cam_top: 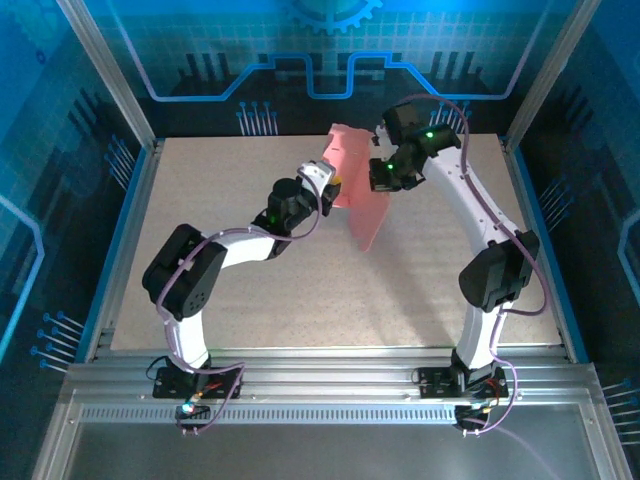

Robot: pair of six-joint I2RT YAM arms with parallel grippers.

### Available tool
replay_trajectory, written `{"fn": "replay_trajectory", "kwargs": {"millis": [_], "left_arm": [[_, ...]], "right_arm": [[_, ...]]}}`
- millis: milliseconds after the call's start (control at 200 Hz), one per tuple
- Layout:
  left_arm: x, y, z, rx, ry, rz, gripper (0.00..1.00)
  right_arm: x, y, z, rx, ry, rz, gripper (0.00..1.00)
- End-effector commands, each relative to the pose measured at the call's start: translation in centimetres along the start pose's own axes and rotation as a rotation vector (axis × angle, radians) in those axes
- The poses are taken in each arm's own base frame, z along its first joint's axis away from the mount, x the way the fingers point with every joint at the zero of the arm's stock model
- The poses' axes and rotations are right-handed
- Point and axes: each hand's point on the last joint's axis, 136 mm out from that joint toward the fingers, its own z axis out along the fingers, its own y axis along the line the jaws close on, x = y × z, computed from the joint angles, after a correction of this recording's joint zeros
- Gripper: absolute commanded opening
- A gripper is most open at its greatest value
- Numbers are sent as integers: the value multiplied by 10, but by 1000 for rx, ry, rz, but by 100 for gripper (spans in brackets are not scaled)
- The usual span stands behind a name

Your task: Fold the paper box

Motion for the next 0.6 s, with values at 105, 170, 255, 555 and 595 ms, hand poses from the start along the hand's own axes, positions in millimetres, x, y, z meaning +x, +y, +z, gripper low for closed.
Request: {"fn": "replay_trajectory", "kwargs": {"millis": [105,170,255,555,595], "left_arm": [[-11,-2,7,49,-54,-92,21],[-13,-10,4,100,-61,-136,54],[-14,-15,-8,129,-55,-196,79],[-24,18,-63,147,-22,-787,93],[-22,21,-62,144,11,-868,93]], "right_arm": [[3,4,-6,8,4,-9,0],[2,0,-5,28,1,-16,0],[0,-6,-4,73,-19,-53,0],[-4,-20,-2,206,-149,-248,0],[-3,-19,-1,210,-161,-262,0]]}}
